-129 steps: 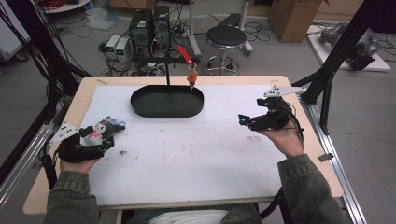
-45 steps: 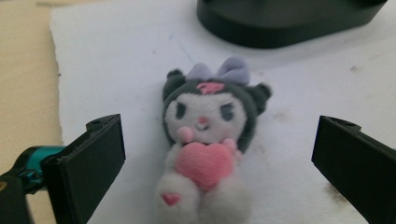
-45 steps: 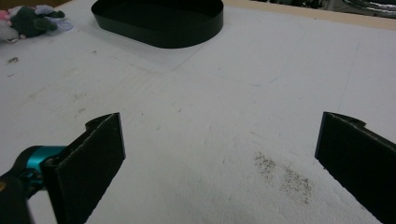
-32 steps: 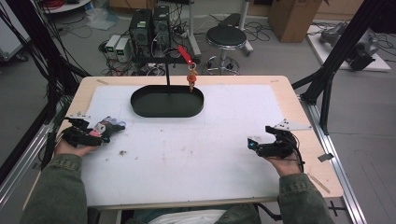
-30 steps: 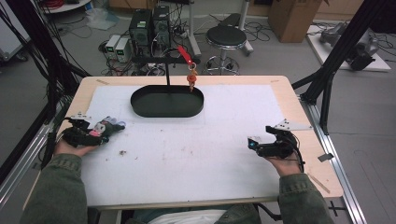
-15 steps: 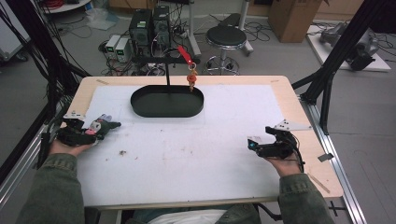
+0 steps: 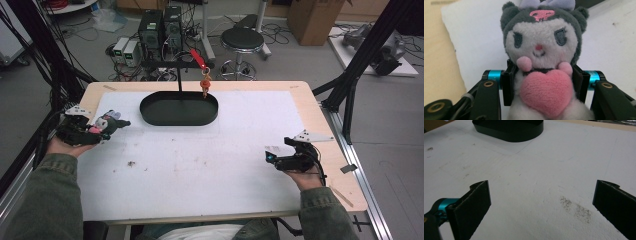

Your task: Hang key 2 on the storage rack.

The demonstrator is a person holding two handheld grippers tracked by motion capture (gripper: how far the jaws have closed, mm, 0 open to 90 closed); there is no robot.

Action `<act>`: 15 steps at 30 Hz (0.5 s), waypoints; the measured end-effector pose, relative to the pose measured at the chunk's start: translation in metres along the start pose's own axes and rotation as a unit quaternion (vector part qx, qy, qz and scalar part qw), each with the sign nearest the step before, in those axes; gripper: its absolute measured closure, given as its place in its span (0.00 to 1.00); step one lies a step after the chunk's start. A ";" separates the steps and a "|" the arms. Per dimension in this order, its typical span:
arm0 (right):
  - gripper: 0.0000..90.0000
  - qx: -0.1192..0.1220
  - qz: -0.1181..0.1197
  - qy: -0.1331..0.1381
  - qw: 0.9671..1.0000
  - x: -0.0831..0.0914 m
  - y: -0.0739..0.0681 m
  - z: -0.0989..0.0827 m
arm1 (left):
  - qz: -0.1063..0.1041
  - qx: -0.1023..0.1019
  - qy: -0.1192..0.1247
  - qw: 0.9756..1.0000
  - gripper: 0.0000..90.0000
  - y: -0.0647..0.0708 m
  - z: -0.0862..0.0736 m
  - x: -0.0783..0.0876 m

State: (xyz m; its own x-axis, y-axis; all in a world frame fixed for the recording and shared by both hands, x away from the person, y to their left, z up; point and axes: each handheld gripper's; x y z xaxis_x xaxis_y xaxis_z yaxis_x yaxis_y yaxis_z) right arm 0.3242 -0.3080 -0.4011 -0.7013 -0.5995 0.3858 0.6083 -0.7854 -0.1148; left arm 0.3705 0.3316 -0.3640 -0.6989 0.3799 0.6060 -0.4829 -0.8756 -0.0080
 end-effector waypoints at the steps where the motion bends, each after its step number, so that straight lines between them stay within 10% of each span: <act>1: 0.01 0.000 0.000 0.001 1.000 0.000 0.000 0.000 | 0.000 -0.001 0.003 1.000 0.55 0.000 0.003 0.000; 15: 0.01 -0.010 0.002 0.003 1.000 0.002 0.002 -0.002 | -0.006 -0.011 0.011 1.000 0.55 0.011 0.055 -0.012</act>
State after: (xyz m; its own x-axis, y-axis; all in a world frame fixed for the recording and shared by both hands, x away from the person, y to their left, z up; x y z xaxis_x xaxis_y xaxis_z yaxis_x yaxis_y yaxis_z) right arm 0.3230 -0.3112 -0.4026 -0.7006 -0.6043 0.3795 0.6044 -0.7852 -0.1345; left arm 0.4025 0.3008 -0.3274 -0.7045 0.3976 0.5878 -0.5032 -0.8640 -0.0186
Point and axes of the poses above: each handheld gripper's, and its own axes: x roughly backward along the jaws, z roughly out of its top, y roughly to its right, and after that the axes turned 7 degrees about y, right-handed
